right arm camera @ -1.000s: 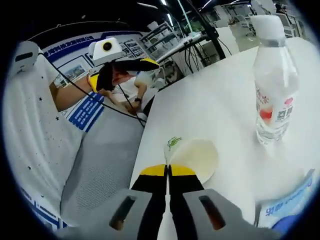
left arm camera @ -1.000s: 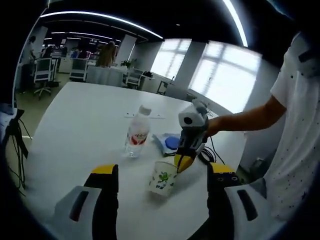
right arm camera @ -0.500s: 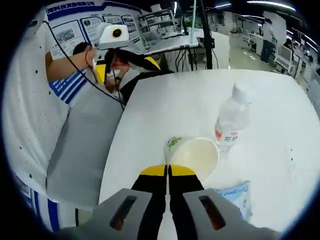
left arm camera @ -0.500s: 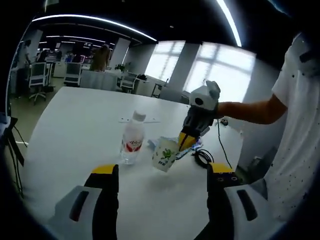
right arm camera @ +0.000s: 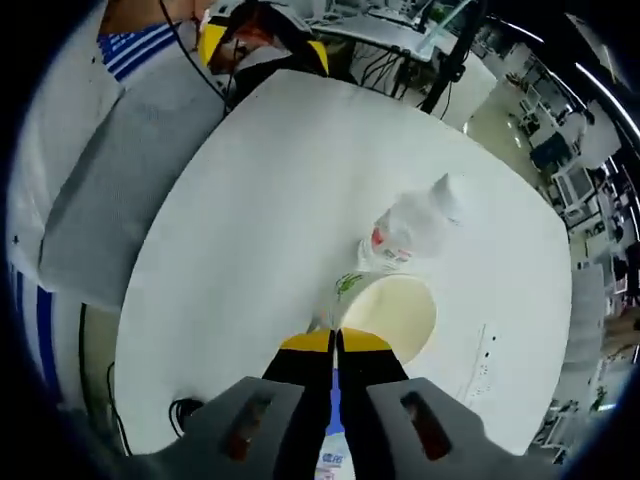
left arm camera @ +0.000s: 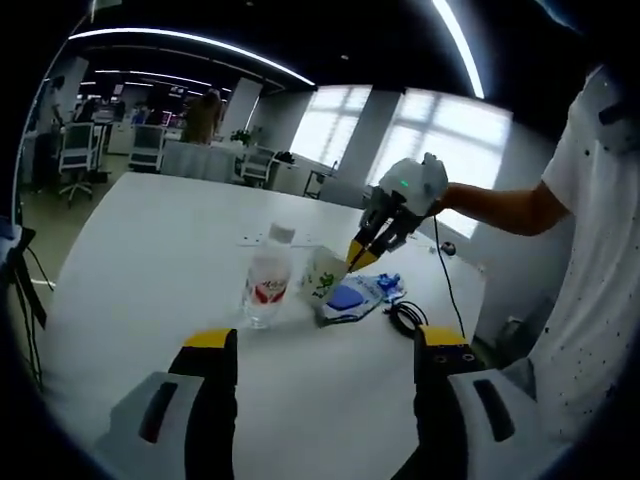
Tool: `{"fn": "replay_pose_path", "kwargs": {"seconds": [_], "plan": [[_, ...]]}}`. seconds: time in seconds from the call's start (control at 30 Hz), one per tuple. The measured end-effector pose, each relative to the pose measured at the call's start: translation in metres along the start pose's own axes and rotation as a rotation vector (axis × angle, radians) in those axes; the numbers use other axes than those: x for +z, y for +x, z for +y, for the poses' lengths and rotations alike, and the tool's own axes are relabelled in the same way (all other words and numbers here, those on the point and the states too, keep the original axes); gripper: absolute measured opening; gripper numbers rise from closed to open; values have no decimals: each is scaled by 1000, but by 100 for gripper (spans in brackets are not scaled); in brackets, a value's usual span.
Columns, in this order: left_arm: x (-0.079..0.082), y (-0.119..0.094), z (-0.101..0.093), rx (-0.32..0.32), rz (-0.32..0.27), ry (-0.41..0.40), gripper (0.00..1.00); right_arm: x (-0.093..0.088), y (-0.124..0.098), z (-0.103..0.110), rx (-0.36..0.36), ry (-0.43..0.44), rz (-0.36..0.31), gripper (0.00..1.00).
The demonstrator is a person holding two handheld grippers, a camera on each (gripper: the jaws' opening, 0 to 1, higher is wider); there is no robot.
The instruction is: Arrange the tabletop items into an orderly group along one side of the table until the central work area is clear of visible clutter.
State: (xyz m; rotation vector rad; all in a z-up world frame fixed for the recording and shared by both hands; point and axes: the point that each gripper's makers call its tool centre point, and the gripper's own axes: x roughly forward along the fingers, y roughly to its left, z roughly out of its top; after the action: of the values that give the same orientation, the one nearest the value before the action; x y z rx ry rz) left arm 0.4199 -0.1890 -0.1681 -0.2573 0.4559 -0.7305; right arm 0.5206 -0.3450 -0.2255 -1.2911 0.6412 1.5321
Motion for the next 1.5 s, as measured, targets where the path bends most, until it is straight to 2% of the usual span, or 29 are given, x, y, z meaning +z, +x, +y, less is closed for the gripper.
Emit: {"fn": "replay_pose_path", "kwargs": {"seconds": [0.07,0.13,0.2,0.5,1.03,1.4,1.5], "plan": [[1,0,2,2,-5,-3,73,0,4,-2,-3,-30,11,0],[1,0,4,6,-8,-6,73,-4,10,-7,-5,-125,57,0],[0,0,6,8,-8,-10,73,-8,16,-8,6,-177,96,0],[-6,2,7,8,-6,-24,73,-16,38,-11,47,-274,149,0],[-10,2,10,18,-8,-41,72,-21,59,-9,78,-340,187,0],[-11,4,10,16,-6,-45,72,-17,59,-7,91,-296,168,0],[-11,4,10,15,-8,-46,72,-16,59,-9,74,-296,167,6]]}}
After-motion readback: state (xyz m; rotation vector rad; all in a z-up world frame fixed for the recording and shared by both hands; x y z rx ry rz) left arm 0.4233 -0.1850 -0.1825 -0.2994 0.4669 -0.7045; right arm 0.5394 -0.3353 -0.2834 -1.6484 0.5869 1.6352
